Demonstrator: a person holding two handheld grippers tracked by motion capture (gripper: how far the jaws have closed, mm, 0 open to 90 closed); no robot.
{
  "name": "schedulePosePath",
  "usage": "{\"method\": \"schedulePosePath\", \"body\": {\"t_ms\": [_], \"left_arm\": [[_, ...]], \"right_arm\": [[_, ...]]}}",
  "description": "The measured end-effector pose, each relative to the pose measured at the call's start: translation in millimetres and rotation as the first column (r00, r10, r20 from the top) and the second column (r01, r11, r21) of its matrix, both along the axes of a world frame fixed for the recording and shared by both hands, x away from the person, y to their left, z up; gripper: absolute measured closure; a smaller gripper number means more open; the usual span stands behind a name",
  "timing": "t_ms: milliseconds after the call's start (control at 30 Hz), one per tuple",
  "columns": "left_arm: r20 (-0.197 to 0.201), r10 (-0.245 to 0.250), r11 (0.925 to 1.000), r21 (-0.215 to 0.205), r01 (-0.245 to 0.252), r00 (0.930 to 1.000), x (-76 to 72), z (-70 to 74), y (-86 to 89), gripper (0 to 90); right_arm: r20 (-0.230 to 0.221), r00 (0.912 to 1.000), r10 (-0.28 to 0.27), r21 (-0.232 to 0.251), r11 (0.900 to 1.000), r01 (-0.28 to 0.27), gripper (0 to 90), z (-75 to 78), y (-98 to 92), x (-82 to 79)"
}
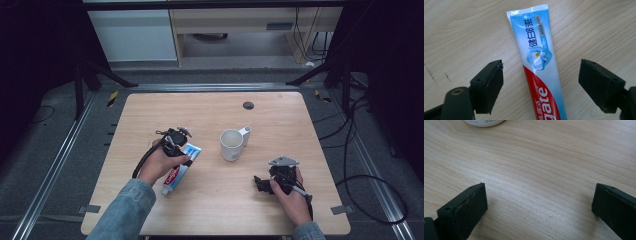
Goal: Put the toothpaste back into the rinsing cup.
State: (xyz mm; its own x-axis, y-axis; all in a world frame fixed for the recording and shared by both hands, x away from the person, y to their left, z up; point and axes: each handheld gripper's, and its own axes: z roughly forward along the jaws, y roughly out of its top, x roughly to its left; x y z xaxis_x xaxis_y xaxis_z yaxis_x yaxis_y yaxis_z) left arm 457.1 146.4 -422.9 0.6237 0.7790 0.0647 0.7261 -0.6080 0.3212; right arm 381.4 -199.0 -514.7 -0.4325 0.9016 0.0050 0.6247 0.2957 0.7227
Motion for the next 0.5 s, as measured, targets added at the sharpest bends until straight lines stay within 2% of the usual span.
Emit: {"method": "schedulePosePath", "body": {"t_ms": [167,300,367,500], "left_arm": [[-0.01,0.002,0.9999,0.012,-0.002,0.9999,4.3,-1.5,-1.7,29.6],[-0.054,0.001,0.9989,0.047,0.001,0.9986,9.0,-12.2,-1.9,30.1],[-0.078,0.001,0.9994,0.034,0.002,0.997,10.2,-16.1,-2.7,31.3],[-0.095,0.017,0.9991,0.041,-0.013,0.9953,12.1,-24.0,-3.6,35.6]], "right_arm": [[0.009,1.0,0.004,-0.009,1.0,-0.004,0.3,-0.6,-0.5,0.4],[0.009,1.0,0.004,-0.009,1.0,-0.004,0.3,-0.5,-0.4,0.4],[0.016,0.9998,0.008,-0.019,1.0,-0.008,0.3,-1.1,-0.9,0.8],[0.01,0.9999,0.005,-0.011,1.0,-0.005,0.3,-0.7,-0.6,0.5]]}}
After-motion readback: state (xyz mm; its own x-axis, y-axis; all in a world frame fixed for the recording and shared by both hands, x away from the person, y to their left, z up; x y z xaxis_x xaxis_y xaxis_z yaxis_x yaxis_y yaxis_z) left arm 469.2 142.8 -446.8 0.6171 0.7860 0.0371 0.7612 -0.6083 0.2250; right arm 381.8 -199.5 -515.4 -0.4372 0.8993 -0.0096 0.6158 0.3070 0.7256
